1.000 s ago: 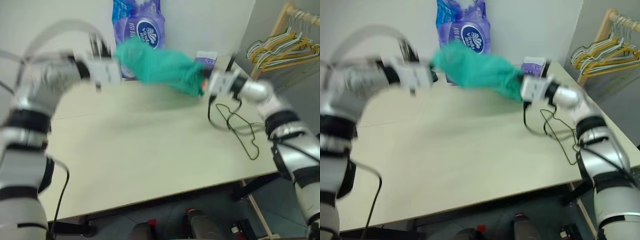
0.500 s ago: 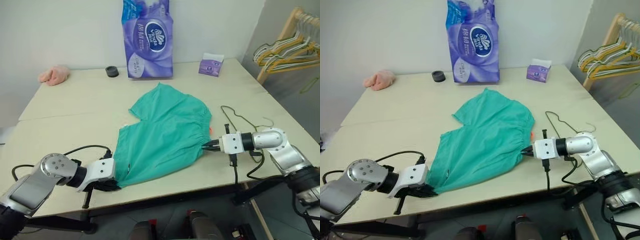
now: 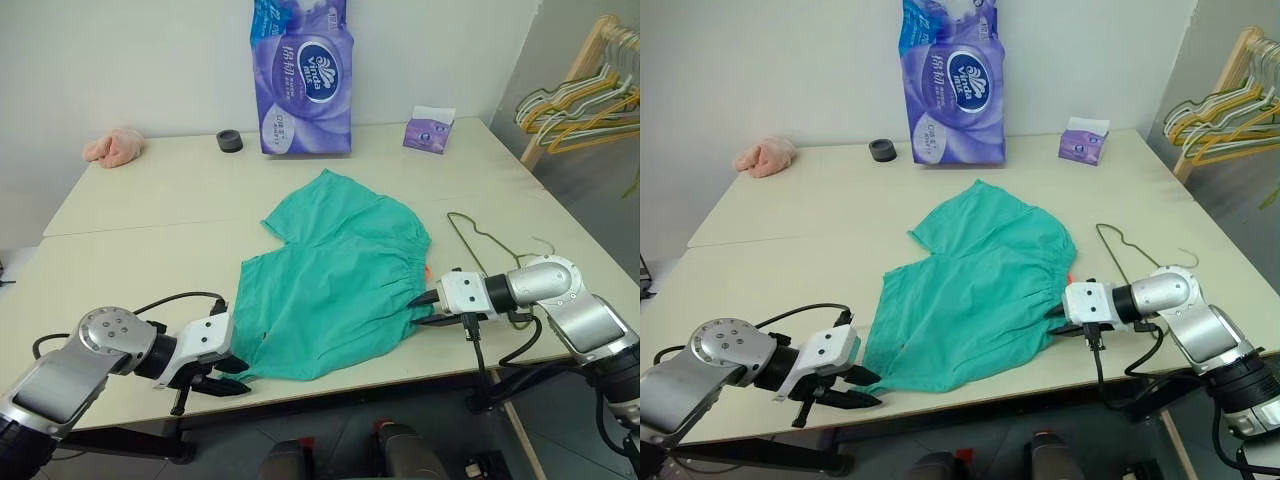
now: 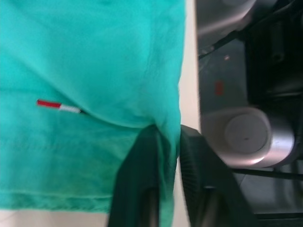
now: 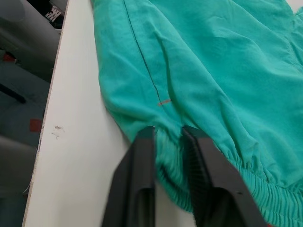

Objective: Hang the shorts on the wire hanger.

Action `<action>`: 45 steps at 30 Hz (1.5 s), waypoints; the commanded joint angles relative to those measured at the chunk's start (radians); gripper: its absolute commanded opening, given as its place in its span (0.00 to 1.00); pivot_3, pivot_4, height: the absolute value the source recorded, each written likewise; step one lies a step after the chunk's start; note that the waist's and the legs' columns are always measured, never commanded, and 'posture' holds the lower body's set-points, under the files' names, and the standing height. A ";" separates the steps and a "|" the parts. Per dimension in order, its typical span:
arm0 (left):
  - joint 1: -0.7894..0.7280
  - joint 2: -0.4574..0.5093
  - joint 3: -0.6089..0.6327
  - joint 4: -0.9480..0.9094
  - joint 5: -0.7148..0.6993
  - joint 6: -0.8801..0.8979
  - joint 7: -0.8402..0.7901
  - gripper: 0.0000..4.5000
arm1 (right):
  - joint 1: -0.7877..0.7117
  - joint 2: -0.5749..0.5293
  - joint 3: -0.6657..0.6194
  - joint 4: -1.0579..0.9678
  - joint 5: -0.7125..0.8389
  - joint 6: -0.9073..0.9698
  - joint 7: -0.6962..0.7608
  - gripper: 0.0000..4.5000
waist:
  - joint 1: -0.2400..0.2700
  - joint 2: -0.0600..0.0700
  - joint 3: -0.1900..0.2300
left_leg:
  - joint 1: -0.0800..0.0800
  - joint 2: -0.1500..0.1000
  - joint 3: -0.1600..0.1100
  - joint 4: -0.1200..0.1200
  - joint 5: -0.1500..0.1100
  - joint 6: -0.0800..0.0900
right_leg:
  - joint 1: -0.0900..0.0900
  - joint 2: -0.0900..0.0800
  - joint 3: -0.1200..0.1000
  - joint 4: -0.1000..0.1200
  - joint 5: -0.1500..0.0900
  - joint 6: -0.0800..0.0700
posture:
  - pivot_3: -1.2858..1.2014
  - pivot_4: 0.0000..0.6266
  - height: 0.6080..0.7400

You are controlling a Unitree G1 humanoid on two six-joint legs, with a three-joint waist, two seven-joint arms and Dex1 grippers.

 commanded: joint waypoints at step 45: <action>-0.466 -0.281 0.055 0.037 -0.160 0.126 0.087 1.00 | -0.145 0.162 -0.393 0.780 -0.029 0.623 -0.771 0.25 | -0.039 -0.012 -0.004 | -0.003 0.000 -0.002 -0.001 -0.001 0.001 | 0.004 0.003 0.000 -0.009 0.001 0.002 | 0.46 0.15 1.00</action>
